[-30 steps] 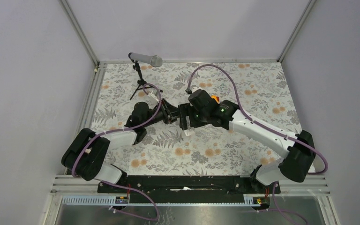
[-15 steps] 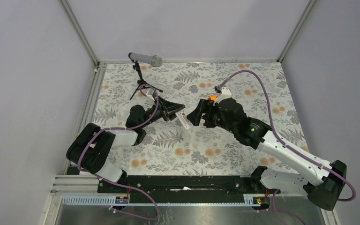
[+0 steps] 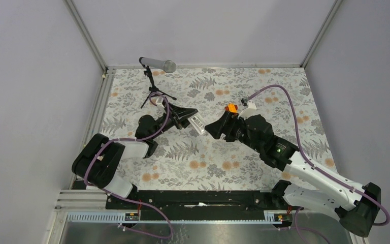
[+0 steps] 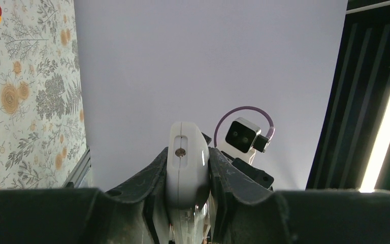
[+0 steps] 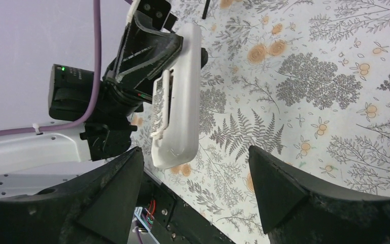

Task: Load the batteries into the remote control
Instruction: Load the battery cover into the remote control.

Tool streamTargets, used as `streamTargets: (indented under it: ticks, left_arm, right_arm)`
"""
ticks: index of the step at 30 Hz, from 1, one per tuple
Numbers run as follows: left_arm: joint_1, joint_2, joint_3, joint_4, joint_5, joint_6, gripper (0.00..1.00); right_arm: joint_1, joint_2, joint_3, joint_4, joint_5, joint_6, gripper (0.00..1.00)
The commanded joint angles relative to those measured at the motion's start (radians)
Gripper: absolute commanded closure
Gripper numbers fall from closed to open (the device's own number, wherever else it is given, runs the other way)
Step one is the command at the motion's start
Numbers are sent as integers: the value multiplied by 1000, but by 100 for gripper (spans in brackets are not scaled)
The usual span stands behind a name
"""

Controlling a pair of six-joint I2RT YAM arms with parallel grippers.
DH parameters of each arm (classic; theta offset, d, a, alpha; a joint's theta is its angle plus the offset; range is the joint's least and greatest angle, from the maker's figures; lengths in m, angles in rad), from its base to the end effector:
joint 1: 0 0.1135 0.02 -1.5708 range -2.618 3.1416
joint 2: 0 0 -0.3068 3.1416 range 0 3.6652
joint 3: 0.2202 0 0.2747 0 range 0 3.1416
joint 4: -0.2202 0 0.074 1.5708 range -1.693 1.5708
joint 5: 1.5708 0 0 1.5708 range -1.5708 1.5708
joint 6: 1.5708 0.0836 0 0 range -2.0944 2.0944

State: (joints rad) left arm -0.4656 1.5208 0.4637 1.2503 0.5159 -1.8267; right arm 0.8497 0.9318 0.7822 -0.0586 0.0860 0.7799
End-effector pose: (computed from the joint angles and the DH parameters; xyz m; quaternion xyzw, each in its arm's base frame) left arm 0.2787 -0.1862 0.2441 -0.2336 0.6016 -0.7470 0.1598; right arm 0.1803 0.1942 0.3466 0.0000 0.7765 0.4349 0.4559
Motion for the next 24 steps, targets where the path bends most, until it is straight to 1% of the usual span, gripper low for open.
streamTargets:
  ticks: [1, 4, 5, 12, 15, 20, 22, 24]
  left_arm:
    - [5, -20, 3, 85, -10, 7, 100]
    - [5, -24, 12, 60, 12, 50, 100]
    - [6, -28, 14, 48, 19, 69, 100]
    - [4, -103, 7, -125, 25, 202, 100]
    - [4, -130, 18, -196, 33, 232, 100]
    - [4, -168, 60, -349, 60, 296, 100]
    - [4, -176, 74, -407, 66, 320, 100]
    - [4, -179, 82, -423, 70, 331, 100]
  right_arm:
    - [-5, -5, 20, 67, 4, -4, 18]
    - [-5, 10, 31, 65, -2, 2, 17]
    - [-5, 15, 34, 41, -2, 4, 16]
    - [-5, 121, 101, -4, -21, -6, 12]
    - [-5, 173, 123, -13, -47, -41, 11]
    - [-5, 219, 131, 18, -150, -92, 10]
    - [-5, 226, 133, 30, -163, -101, 9]
    - [-4, 236, 138, 27, -165, -109, 9]
